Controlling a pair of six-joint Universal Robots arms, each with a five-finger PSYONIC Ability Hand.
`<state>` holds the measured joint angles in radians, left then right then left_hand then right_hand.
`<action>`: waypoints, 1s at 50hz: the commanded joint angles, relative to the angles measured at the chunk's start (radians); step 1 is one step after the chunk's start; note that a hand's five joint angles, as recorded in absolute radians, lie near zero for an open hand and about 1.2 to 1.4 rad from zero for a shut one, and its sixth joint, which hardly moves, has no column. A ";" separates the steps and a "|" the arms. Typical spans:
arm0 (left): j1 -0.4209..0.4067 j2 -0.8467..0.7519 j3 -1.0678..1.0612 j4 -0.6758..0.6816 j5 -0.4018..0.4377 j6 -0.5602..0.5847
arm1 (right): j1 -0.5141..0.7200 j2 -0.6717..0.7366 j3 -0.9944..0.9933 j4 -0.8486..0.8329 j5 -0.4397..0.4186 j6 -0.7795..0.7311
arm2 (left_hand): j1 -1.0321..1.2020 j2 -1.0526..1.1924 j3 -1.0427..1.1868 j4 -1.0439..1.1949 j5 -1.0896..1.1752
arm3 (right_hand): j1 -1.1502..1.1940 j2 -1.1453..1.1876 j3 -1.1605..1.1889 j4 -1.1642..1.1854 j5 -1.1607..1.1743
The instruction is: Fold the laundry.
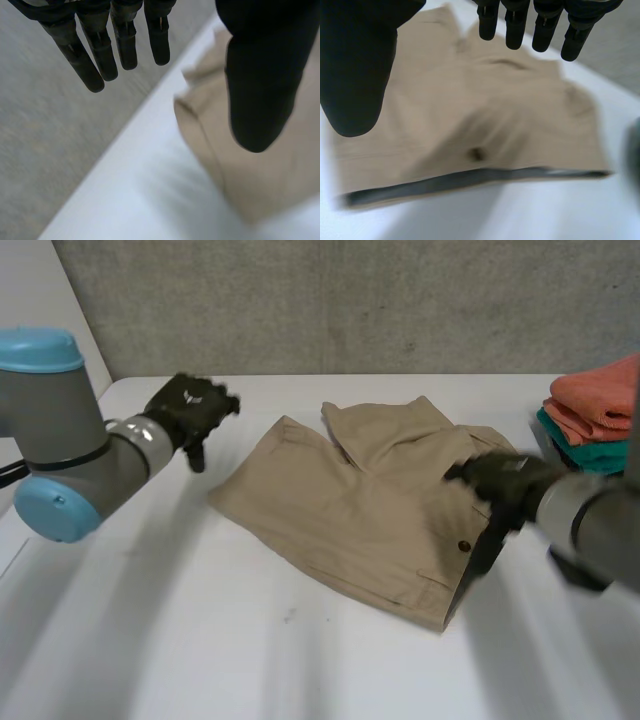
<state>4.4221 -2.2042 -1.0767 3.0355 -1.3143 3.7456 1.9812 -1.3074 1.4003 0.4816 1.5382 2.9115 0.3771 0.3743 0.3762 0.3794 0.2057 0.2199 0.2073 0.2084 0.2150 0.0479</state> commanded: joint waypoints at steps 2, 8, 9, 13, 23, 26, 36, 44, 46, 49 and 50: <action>0.066 -0.202 0.116 -0.159 0.129 0.180 | 0.162 0.014 0.258 -0.286 0.049 0.129 | 0.062 0.065 0.063 0.060 0.059 | 0.122 0.134 0.133 0.127 0.119; 0.045 -0.235 0.138 -0.152 0.127 0.149 | 0.199 0.106 0.298 -0.466 0.174 0.115 | 0.074 0.077 0.075 0.072 0.071 | 0.195 0.208 0.207 0.200 0.193; 0.039 -0.235 0.136 -0.141 0.124 0.133 | 0.206 0.134 0.301 -0.492 0.207 0.112 | 0.089 0.091 0.090 0.086 0.086 | 0.207 0.220 0.219 0.212 0.205; 0.025 -0.229 0.127 -0.121 0.121 0.093 | 0.212 0.187 0.301 -0.547 0.256 0.100 | 0.103 0.106 0.104 0.101 0.100 | 0.303 0.316 0.315 0.308 0.301; 0.014 -0.221 0.101 -0.115 0.112 0.079 | 0.203 0.206 0.292 -0.603 0.263 0.035 | 0.109 0.112 0.110 0.107 0.106 | 1.176 1.189 1.188 1.181 1.174; 0.014 -0.216 0.093 -0.113 0.112 0.077 | 0.205 0.143 0.301 -0.606 0.255 0.047 | 0.133 0.135 0.134 0.130 0.130 | 1.176 1.189 1.188 1.181 1.174; -0.006 -0.230 0.098 -0.110 0.095 0.080 | 0.222 -0.076 0.295 -0.583 0.240 0.087 | 0.241 0.244 0.242 0.239 0.238 | 1.176 1.189 1.188 1.181 1.174; -0.030 -0.235 0.106 -0.110 0.072 0.073 | 0.196 -0.148 0.253 -0.552 0.234 0.106 | 1.018 1.021 1.019 1.016 1.015 | 1.176 1.189 1.188 1.181 1.174; -0.035 -0.215 0.103 -0.116 0.060 0.060 | 0.180 -0.147 0.246 -0.535 0.226 0.101 | 1.019 1.022 1.020 1.017 1.016 | 1.176 1.189 1.188 1.181 1.174; -0.030 -0.131 0.077 -0.132 0.044 0.022 | 0.159 -0.118 0.227 -0.497 0.211 0.066 | 1.019 1.022 1.020 1.017 1.016 | 1.176 1.189 1.188 1.181 1.174; -0.030 -0.102 0.063 -0.141 0.043 0.007 | 0.151 -0.109 0.220 -0.480 0.206 0.048 | 1.019 1.022 1.020 1.017 1.016 | 1.176 1.189 1.188 1.181 1.174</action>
<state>4.3915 -2.4196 -0.9761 2.9203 -1.2496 3.8096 2.1739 -1.4554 1.6542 -0.0647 1.7685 3.0143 1.1590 1.1924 1.1826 1.1913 0.9901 1.0684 1.1715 1.1875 1.1929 1.0120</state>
